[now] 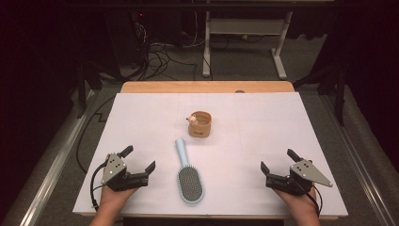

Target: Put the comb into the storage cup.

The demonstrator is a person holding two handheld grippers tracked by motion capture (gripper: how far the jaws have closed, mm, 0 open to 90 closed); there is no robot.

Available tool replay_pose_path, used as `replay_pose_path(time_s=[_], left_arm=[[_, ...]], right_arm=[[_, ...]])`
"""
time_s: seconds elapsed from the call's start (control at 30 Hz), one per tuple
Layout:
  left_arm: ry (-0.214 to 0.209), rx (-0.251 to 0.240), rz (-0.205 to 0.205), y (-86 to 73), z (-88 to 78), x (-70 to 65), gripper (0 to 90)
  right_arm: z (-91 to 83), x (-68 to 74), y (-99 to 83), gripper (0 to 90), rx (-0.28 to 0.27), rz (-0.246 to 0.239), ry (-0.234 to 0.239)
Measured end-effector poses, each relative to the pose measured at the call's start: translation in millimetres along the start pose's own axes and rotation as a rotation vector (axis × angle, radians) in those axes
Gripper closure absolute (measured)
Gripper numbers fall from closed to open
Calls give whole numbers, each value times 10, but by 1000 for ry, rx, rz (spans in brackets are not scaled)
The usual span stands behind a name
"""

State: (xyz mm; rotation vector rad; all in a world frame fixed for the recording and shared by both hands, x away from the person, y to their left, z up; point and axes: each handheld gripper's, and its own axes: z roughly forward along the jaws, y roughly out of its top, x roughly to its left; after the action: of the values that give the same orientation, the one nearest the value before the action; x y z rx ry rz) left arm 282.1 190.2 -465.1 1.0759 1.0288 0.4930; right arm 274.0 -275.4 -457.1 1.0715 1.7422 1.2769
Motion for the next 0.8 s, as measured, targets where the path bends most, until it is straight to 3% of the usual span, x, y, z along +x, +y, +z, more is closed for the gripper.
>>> replay_pose_path(time_s=[0.23, 0.63, 0.8], left_arm=[[-12, 37, 1, -17, -14, -39, 103], [-51, 84, -53, -20, 7, -154, 266], [-107, 146, -77, -62, 6, -266, 381]], right_arm=[[-5, 24, 17, 0, -2, -1, -8], [0, 10, 13, 1, 3, 1, -12], [3, 11, 14, 1, 3, 1, -13]])
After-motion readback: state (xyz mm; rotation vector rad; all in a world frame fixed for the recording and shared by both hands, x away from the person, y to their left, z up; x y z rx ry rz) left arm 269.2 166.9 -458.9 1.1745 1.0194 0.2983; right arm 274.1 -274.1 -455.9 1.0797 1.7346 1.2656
